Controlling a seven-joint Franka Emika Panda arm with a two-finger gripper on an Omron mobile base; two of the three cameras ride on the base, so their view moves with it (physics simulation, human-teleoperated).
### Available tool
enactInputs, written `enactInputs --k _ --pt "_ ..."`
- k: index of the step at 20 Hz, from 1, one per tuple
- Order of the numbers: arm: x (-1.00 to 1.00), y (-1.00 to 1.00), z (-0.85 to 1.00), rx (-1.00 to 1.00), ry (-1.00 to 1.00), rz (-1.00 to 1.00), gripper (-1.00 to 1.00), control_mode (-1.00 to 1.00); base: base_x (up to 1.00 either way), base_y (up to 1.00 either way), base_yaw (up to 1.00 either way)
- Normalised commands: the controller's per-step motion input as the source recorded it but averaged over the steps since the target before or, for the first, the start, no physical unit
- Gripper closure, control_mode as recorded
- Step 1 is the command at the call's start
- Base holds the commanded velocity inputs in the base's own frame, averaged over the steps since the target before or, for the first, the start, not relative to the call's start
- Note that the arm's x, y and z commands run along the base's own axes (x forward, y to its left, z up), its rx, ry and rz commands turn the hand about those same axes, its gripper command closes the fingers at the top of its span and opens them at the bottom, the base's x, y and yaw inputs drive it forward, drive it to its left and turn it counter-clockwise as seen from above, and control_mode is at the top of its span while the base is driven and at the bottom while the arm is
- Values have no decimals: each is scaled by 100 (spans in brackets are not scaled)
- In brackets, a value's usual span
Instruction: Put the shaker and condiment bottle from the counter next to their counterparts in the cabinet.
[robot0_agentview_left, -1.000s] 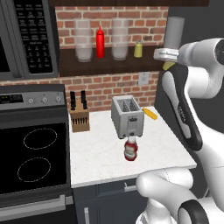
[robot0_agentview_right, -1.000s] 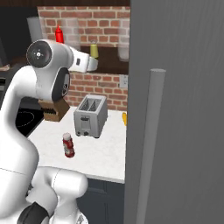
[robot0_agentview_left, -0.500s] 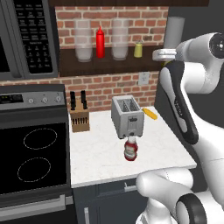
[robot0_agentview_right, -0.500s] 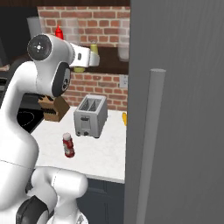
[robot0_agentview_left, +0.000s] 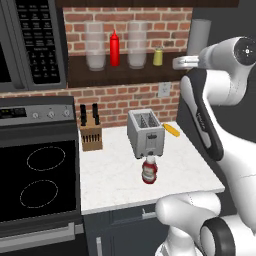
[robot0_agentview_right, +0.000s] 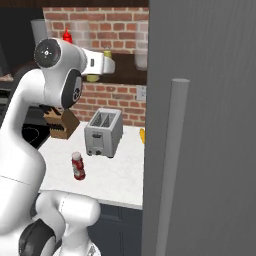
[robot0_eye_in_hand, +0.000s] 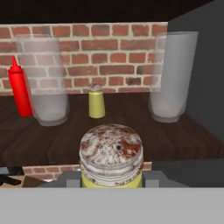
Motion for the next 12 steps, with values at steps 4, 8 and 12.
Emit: enactInputs --k 4,8,12 --pt "50 -15 -3 6 0 0 100 -100 0 0 0" --pt "42 -21 0 5 0 0 100 -100 0 0 0" --pt "33 -5 0 0 0 0 100 -100 0 0 0"
